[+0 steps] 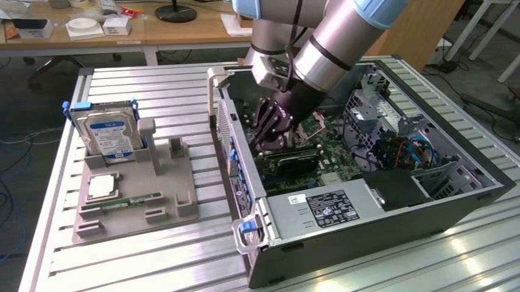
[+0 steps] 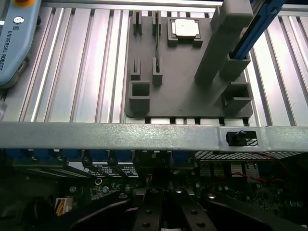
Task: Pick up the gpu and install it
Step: 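Press down on the gpu until it lock into place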
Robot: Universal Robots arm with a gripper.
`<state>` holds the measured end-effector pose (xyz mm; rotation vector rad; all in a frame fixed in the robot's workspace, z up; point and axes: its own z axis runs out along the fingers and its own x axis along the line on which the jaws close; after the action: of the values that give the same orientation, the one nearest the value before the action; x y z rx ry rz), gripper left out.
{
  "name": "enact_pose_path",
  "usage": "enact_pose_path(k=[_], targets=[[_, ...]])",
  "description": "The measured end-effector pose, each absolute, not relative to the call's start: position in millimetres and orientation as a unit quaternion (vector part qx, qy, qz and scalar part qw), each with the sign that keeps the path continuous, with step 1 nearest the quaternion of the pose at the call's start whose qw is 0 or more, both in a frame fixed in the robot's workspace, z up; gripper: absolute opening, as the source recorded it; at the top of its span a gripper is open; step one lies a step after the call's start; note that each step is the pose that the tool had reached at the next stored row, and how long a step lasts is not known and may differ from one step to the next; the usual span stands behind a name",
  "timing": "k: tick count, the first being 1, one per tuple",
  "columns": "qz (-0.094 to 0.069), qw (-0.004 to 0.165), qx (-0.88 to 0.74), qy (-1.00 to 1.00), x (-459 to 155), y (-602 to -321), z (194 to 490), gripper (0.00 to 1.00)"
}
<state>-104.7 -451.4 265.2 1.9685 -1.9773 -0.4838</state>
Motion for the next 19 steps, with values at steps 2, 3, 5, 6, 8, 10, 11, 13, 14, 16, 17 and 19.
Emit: enact_pose_path(k=[2, 3, 5, 6, 8, 10, 11, 13, 14, 16, 17, 19], targets=[[-0.169, 0.154, 0.687, -0.69, -105.3, -451.0, 263.8, 0.1], [-0.169, 0.155, 0.687, -0.69, -105.6, -450.1, 263.4, 0.1], [-0.169, 0.155, 0.687, -0.69, -105.8, -447.5, 262.3, 0.1], [-0.169, 0.154, 0.687, -0.69, -105.7, -445.8, 261.5, 0.1], [-0.169, 0.154, 0.687, -0.69, -105.3, -444.3, 260.9, 0.1], [-0.17, 0.154, 0.687, -0.69, -103.2, -443.9, 259.6, 0.1], [-0.17, 0.155, 0.687, -0.69, -101.1, -444.0, 259.3, 0.1], [-0.171, 0.156, 0.686, -0.689, -95.9, -444.3, 259.0, 0.1], [-0.171, 0.156, 0.686, -0.689, -95.0, -444.7, 258.9, 0.1], [-0.171, 0.156, 0.686, -0.689, -95.0, -444.9, 258.6, 0.1], [-0.17, 0.155, 0.687, -0.69, -95.3, -445.0, 258.5, 0.1], [-0.163, 0.149, 0.689, -0.69, -95.9, -445.0, 258.1, 0.1]])
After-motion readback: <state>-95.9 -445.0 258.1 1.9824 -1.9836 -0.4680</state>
